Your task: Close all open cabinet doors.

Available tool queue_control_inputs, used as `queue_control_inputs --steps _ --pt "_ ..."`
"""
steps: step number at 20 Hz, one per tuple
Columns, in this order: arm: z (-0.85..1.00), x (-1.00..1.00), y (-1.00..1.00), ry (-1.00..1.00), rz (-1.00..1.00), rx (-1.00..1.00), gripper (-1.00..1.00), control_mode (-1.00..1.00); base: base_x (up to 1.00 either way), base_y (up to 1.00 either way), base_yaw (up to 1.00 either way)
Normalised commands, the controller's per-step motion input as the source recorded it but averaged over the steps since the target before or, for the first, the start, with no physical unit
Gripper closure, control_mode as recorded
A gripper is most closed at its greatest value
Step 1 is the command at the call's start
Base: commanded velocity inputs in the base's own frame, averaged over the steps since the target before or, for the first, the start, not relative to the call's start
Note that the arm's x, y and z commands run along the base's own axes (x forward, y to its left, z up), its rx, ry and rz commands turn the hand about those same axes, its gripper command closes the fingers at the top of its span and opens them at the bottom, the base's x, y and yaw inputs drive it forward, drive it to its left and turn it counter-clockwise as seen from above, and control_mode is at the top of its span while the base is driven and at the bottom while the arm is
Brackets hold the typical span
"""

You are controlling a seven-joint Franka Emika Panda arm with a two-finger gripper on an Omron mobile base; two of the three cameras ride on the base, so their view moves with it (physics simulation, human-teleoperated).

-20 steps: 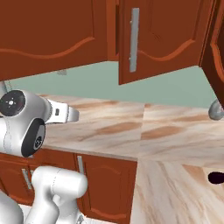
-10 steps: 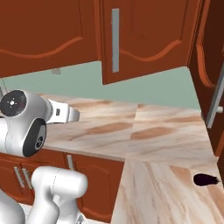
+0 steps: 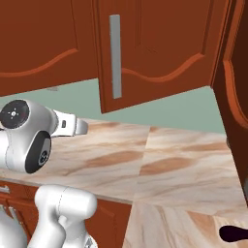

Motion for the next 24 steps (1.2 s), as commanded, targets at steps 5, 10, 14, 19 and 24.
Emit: queue_control_inputs --steps 5,10,14,19,24 --pt "0.0 0.0 0.0 0.0 0.0 0.0 -1.0 1.0 0.02 -0.06 -0.07" --pt "0.0 0.0 0.0 0.0 0.0 0.0 -1.0 1.0 0.07 0.0 -0.16" --pt "0.0 0.0 0.0 0.0 0.0 0.0 -1.0 1.0 0.19 0.0 -0.23" --pt "0.0 0.0 0.0 0.0 0.0 0.0 -1.0 1.0 0.19 0.0 -0.24" --pt "0.0 0.0 0.0 0.0 0.0 0.0 -1.0 1.0 0.07 0.01 -0.18"
